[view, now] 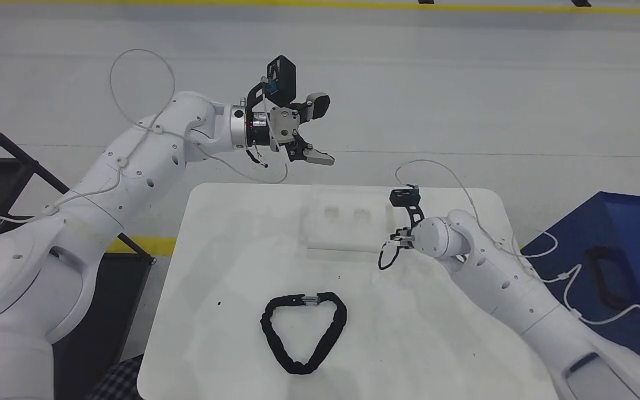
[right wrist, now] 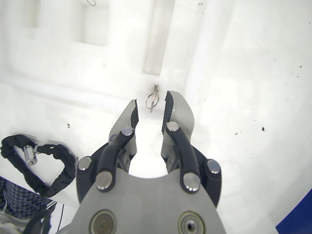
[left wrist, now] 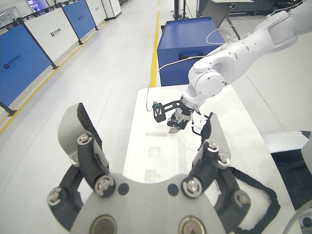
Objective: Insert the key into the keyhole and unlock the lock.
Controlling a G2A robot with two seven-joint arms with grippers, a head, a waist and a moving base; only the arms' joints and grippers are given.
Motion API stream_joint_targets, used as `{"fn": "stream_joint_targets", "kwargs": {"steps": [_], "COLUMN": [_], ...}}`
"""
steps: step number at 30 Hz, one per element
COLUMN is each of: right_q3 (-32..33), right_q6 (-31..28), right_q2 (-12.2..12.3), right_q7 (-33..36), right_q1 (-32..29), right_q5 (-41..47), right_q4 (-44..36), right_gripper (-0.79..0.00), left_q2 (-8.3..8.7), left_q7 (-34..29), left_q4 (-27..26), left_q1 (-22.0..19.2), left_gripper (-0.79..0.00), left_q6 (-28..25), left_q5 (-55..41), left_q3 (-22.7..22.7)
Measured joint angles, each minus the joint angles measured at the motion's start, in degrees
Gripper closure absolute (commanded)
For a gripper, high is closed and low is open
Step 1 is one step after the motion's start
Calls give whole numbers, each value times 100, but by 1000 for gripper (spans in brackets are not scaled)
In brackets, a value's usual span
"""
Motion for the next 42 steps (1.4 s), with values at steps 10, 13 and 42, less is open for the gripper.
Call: {"fn": "stream_joint_targets", "kwargs": {"steps": [10,13,42], "right_q3": [23,42,1064], "right_q6": [-1,14,-88], "right_q2": [-128,-164,-31], "right_q7": [-108,-150,199], "right_q1": [-58,-70,-390], "right_q5": [-37,-47,-256], "right_q4": [160,230,-498], "right_gripper": [-145,-132,0], "left_q2": [0,0,0], "left_q7": [0,0,0], "left_q4": [0,0,0], "left_q1": [0,0,0], "left_gripper": [-785,-785,-785], "left_q6": [0,0,0], "left_q5": [0,0,0], "left_q3": [0,0,0]}}
